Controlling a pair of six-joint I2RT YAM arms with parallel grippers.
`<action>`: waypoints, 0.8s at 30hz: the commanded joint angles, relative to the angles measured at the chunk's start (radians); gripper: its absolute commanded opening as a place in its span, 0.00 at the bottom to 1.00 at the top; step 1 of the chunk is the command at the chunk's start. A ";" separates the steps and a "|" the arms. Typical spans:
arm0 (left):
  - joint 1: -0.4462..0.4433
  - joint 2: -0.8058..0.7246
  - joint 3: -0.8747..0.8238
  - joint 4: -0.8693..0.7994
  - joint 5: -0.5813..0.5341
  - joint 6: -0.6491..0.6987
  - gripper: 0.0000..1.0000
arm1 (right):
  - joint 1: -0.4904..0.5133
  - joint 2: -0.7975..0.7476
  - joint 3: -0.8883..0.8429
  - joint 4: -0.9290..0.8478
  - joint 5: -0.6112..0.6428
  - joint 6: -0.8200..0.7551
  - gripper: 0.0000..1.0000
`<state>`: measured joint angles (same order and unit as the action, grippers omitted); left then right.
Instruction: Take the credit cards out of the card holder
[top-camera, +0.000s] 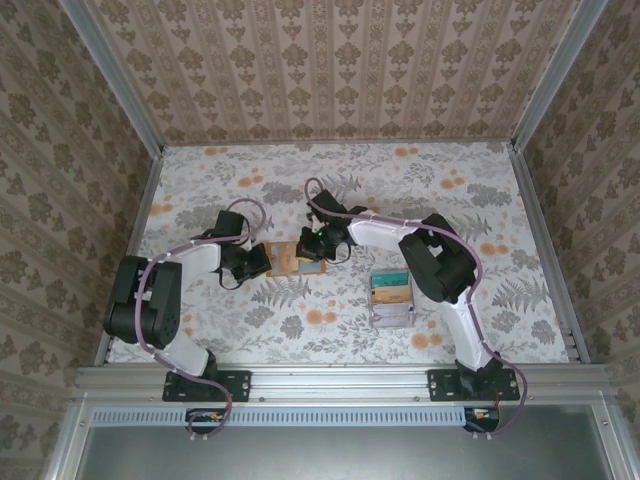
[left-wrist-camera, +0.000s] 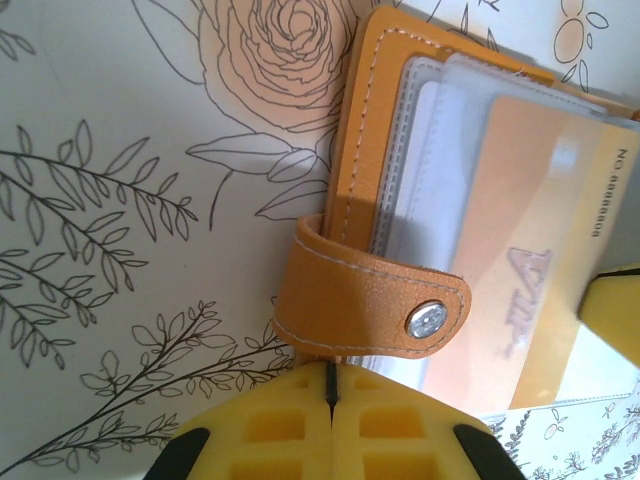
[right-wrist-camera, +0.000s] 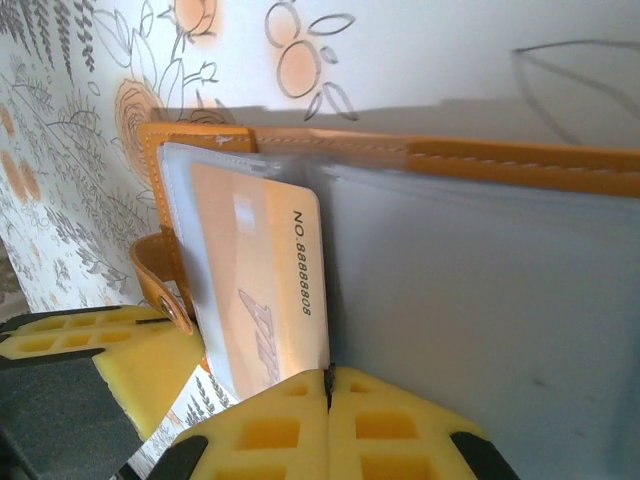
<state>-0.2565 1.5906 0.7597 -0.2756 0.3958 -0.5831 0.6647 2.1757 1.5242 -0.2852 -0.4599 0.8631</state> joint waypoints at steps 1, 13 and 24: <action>-0.004 0.029 -0.001 -0.024 -0.019 -0.011 0.00 | -0.008 -0.041 -0.018 0.020 0.014 -0.006 0.00; -0.004 0.031 -0.002 -0.019 -0.008 -0.009 0.00 | 0.011 0.045 0.058 0.004 -0.015 0.005 0.25; -0.004 0.038 -0.003 -0.017 -0.003 -0.009 0.00 | 0.031 0.089 0.104 -0.005 -0.036 0.003 0.24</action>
<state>-0.2565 1.5917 0.7597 -0.2749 0.3973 -0.5831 0.6834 2.2379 1.6001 -0.2787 -0.4755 0.8669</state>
